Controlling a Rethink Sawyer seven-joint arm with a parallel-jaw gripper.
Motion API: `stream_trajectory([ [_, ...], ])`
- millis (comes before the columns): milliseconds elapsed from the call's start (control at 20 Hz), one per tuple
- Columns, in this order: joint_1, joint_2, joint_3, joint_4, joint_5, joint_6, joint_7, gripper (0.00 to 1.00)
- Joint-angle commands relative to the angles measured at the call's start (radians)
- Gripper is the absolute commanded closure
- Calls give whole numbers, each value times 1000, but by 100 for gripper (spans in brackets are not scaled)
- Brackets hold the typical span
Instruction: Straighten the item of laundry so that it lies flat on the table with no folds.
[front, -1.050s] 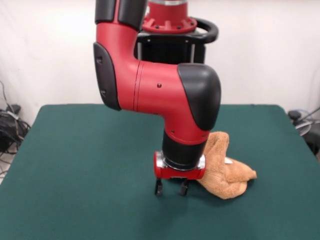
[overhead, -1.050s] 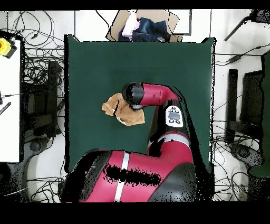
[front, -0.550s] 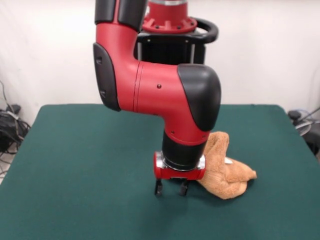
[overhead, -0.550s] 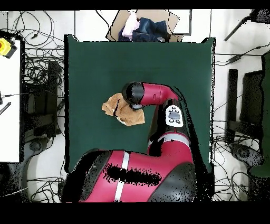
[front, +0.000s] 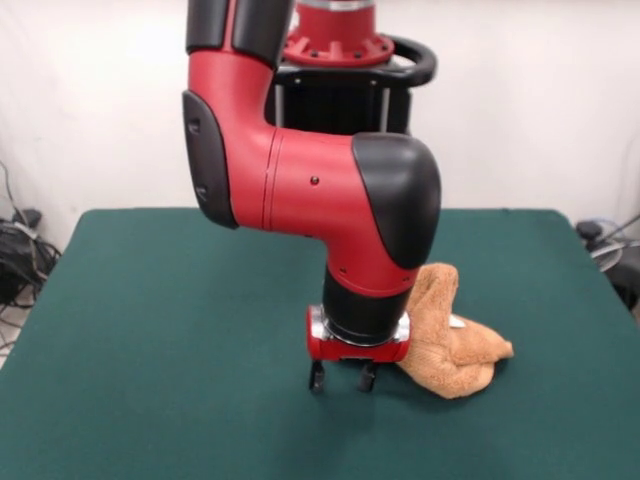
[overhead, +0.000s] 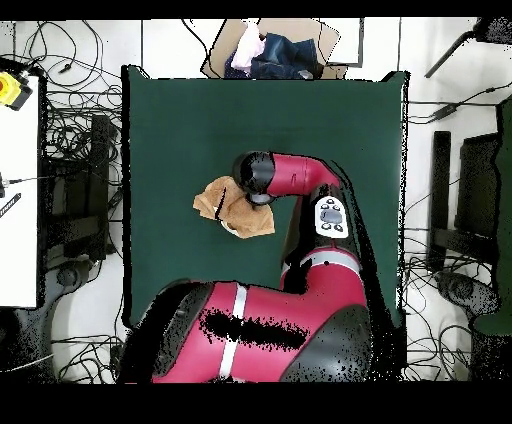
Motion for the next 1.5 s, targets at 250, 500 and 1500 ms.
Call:
stream_trajectory([
  [250, -62, 156, 63, -24, -9, -152, 116, 0],
  [500, -60, 159, 61, -33, -3, -125, 111, 0],
  [1500, -58, 155, 58, -24, -2, -140, 120, 0],
])
